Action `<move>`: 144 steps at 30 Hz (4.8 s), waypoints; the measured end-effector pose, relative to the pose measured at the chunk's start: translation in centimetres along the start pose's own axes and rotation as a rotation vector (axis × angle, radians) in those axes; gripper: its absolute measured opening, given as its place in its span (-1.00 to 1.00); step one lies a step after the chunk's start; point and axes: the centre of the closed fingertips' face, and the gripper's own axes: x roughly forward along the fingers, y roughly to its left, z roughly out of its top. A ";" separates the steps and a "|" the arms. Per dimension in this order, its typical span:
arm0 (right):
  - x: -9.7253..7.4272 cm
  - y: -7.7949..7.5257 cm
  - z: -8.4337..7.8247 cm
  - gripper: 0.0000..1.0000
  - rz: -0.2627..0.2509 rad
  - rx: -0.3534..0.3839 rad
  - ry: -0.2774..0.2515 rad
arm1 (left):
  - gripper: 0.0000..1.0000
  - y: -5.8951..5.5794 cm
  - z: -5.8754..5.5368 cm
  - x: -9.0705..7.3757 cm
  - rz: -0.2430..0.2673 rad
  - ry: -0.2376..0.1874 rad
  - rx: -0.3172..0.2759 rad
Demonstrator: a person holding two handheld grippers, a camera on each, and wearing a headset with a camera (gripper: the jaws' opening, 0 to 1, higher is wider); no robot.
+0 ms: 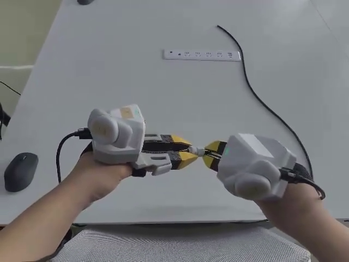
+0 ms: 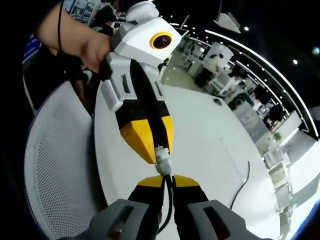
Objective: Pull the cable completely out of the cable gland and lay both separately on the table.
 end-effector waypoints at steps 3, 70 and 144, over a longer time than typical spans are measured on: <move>0.0 0.1 0.0 -1.00 0.000 0.012 -0.004 | -0.70 -0.1 -0.1 0.0 -0.001 0.002 0.007; 2.7 -0.4 -13.2 -0.99 -0.032 1.048 0.078 | -0.70 0.4 0.1 0.3 -0.020 -0.013 0.021; 1.5 -0.1 -0.6 -0.98 0.068 0.100 -0.066 | -0.70 0.8 0.1 0.6 -0.014 -0.007 -0.008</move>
